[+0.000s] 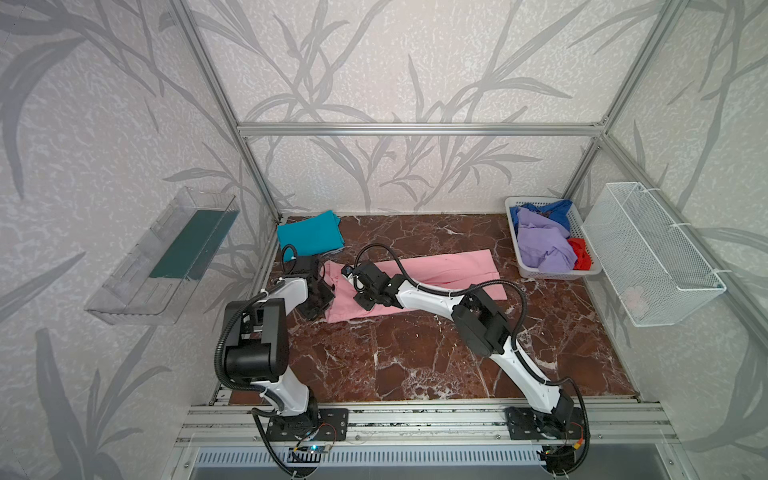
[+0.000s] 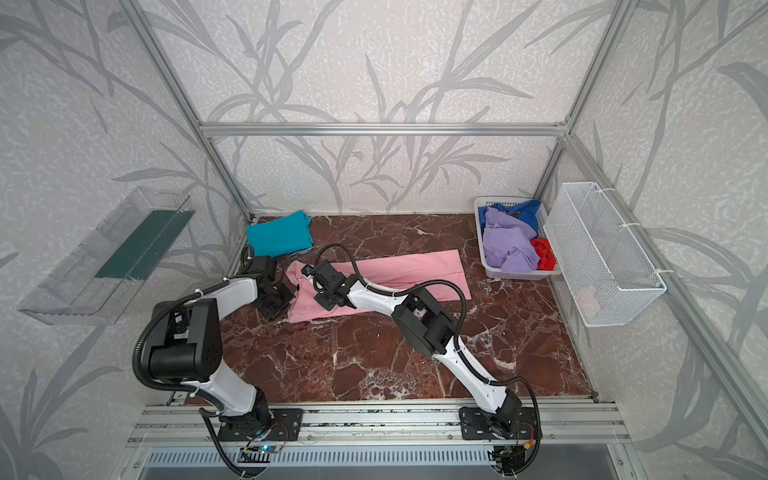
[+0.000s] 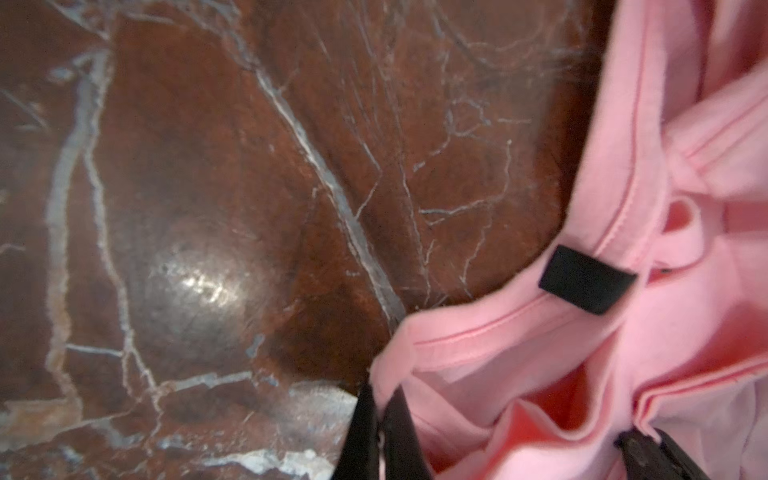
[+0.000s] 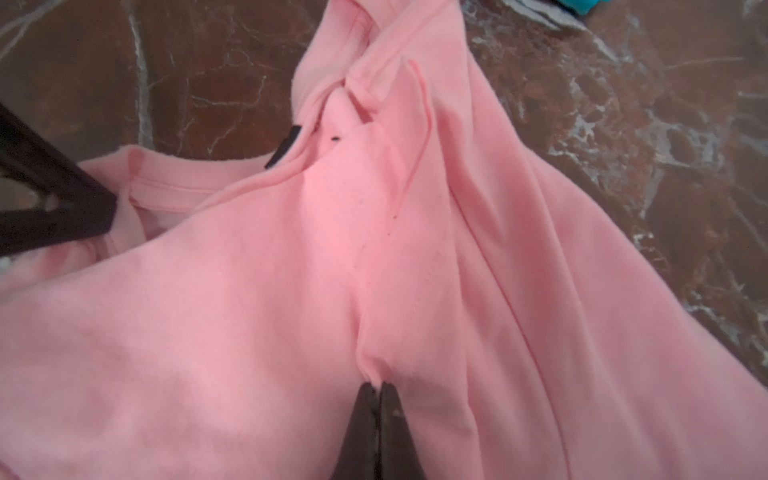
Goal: Fold and stack the t-shirts
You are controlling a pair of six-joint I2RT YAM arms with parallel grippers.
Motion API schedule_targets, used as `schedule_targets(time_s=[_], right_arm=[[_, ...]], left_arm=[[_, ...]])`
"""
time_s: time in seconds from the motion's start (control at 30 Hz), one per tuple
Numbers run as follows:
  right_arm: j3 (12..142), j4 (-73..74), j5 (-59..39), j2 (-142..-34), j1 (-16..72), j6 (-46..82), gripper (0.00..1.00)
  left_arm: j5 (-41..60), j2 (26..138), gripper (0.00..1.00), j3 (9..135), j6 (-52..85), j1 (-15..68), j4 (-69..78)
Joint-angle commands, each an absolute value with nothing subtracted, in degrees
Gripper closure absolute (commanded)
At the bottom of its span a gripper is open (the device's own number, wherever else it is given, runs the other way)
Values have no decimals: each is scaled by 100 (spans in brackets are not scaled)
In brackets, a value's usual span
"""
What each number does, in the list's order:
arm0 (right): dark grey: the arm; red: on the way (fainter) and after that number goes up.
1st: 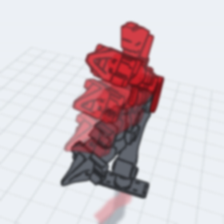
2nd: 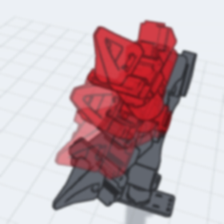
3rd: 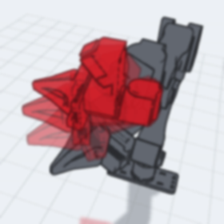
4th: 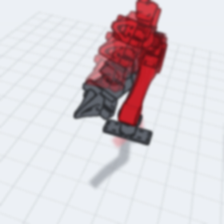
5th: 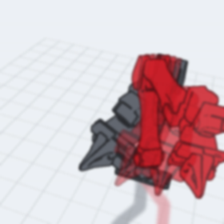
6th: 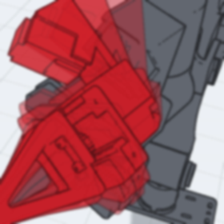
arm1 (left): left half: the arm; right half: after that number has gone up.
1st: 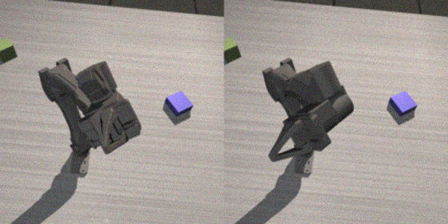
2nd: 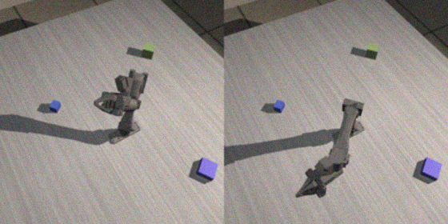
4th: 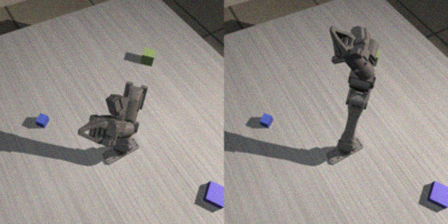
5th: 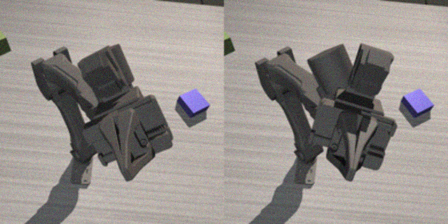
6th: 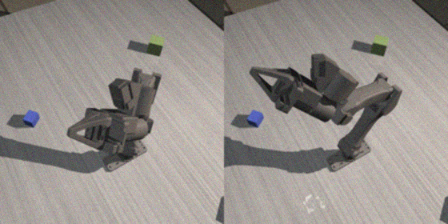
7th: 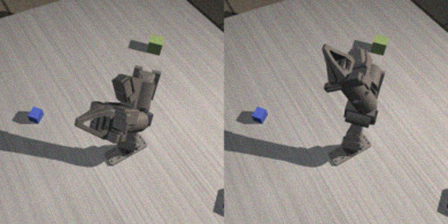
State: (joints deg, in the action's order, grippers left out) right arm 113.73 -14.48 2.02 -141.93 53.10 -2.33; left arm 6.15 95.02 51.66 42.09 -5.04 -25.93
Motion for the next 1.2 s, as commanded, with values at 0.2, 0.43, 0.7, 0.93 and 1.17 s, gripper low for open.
schedule_targets(time_s=[0.2,0.43,0.7,0.93,1.17], right_arm=[[11688,-1634,-1527,-13729,4653,807,98],[12050,-1856,-1498,-13967,4388,1076,99],[12489,-2011,-1274,-14309,4062,1293,99],[12406,-2057,-1363,-14434,4069,1389,92],[12001,-1965,-1051,-14260,4070,1410,65]], left_arm=[[231,9611,100,4916,4184,-631,-3004],[150,9493,100,4891,4176,-650,-3132],[83,9337,100,4759,4157,-660,-3270],[-15,9187,100,4708,4131,-676,-3561],[-327,8829,100,4808,4131,-731,-4085]])
